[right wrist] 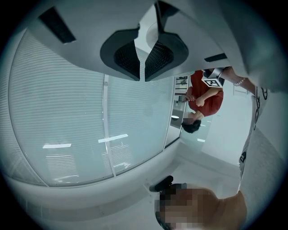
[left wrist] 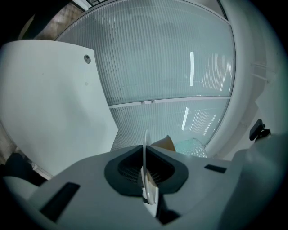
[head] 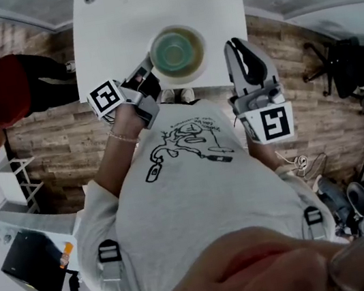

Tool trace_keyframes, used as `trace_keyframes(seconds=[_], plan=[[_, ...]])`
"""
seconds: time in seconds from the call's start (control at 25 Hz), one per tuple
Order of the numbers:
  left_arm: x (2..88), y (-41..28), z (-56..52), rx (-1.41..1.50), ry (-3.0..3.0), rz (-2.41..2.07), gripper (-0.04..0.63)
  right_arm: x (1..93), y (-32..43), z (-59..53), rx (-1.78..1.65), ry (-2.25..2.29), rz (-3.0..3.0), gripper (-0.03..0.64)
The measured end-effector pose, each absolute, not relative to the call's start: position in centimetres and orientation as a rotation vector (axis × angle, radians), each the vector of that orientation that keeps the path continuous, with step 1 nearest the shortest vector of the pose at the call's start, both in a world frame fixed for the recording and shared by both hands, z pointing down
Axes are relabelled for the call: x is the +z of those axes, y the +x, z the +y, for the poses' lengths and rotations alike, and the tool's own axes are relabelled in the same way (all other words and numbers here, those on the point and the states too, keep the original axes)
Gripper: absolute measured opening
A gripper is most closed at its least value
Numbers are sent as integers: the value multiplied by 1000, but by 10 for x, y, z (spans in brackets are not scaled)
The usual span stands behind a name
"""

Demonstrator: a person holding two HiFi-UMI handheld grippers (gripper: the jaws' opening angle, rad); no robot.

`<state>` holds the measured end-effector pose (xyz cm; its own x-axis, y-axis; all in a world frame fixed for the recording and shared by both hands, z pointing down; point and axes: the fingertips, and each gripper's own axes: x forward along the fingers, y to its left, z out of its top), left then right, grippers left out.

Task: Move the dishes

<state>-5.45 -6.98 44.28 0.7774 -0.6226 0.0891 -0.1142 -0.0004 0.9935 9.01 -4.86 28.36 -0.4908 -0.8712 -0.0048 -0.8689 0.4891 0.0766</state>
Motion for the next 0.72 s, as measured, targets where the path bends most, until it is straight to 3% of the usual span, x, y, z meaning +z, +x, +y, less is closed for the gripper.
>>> trace_keyframes(seconds=[0.16,0.24,0.48,0.72], plan=[[443,-55,-69,-441,1543,-626,11,280,84,-46,-109,1533,-2709,58],[443,-55,-69,-443,1542,-628,11,281,78,-45,-104,1500,-2729,140],[444,-56,-69,-447,1546,-639,11,288,49,-40,-84,1337,-2787,280],[444,-55,-69,-438,1550,-631,11,305,15,-37,-28,1165,-2813,348]])
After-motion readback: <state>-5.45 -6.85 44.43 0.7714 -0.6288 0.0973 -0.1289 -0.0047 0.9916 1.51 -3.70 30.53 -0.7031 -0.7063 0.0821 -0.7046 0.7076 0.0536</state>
